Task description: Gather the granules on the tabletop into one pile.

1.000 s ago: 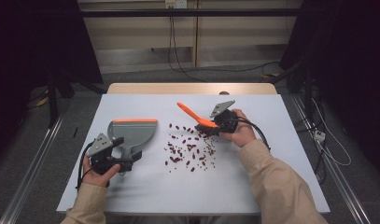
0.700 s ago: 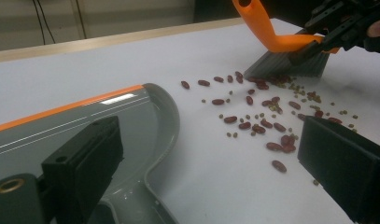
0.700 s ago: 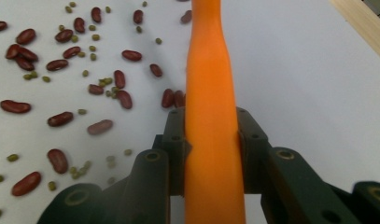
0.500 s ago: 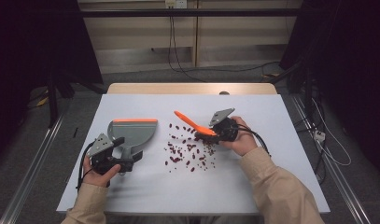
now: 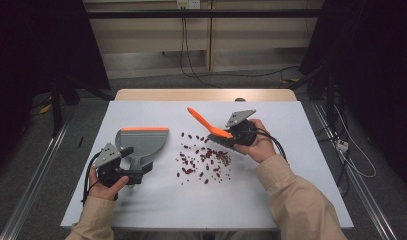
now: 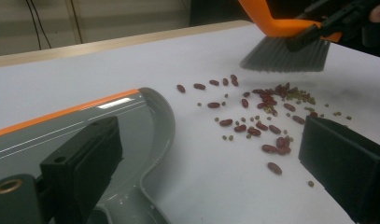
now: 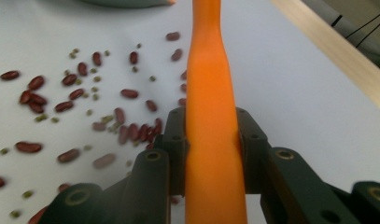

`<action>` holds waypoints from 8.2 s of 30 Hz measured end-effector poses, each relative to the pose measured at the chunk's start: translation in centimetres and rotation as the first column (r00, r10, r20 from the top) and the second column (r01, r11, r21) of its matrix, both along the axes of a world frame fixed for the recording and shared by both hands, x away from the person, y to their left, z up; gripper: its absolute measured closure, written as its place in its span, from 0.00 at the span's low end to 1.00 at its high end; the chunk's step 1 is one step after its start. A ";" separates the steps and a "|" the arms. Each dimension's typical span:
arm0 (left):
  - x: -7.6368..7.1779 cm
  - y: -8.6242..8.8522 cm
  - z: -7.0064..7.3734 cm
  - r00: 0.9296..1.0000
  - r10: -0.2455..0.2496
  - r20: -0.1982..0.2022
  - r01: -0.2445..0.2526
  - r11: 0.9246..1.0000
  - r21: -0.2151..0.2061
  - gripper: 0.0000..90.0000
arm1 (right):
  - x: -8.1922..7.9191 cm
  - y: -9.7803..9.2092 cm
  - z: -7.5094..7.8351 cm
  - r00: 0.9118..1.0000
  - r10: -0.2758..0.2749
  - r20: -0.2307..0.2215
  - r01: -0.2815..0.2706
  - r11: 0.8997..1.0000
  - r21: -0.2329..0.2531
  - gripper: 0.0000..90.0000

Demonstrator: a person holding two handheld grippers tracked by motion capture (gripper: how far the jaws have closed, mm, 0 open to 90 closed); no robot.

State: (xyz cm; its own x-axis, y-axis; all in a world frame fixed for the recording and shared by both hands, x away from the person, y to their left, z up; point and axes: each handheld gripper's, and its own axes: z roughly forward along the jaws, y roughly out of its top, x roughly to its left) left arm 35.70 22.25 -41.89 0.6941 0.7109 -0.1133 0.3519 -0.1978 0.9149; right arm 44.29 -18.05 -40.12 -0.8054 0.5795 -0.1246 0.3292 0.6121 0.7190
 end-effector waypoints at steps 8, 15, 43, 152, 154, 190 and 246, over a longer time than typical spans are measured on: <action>0.1 0.2 0.0 1.000 0.007 -0.002 -0.007 1.000 -0.005 0.07 | 4.1 1.3 -0.6 0.999 -0.048 0.022 0.047 0.999 0.023 0.79; 0.0 0.1 -0.1 1.000 0.006 -0.007 -0.006 1.000 -0.001 0.07 | 6.2 4.5 -1.9 0.999 -0.013 0.035 0.015 0.998 -0.053 0.79; -0.2 0.5 0.0 1.000 0.018 -0.003 -0.018 1.000 0.009 0.07 | -0.3 4.5 -2.0 0.976 0.220 -0.009 -0.220 0.974 -0.057 0.79; -0.3 0.4 0.0 1.000 0.015 -0.008 -0.015 1.000 0.018 0.07 | -4.2 1.3 -2.5 0.973 0.218 0.068 -0.220 0.975 0.015 0.79; -0.3 0.4 0.0 1.000 0.014 -0.006 -0.014 1.000 0.019 0.07 | -4.1 1.3 -2.3 0.974 0.215 0.074 -0.217 0.976 0.021 0.79; -0.2 0.8 0.0 1.000 0.024 -0.008 -0.024 1.000 0.011 0.07 | -2.6 4.5 -1.5 0.965 0.241 0.106 -0.247 0.968 0.043 0.79; -0.3 1.1 0.1 0.999 0.032 0.004 -0.032 0.999 0.006 0.06 | -6.3 13.0 -4.1 0.907 -0.273 -0.321 0.382 0.855 0.350 0.78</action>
State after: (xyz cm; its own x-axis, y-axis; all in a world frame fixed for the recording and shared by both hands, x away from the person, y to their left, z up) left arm 35.42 23.33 -41.78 0.6714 0.7335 -0.1060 0.3541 -0.1919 0.9153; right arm 37.95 -5.01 -44.21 -0.5315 0.7705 0.3518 0.6606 0.1171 0.7415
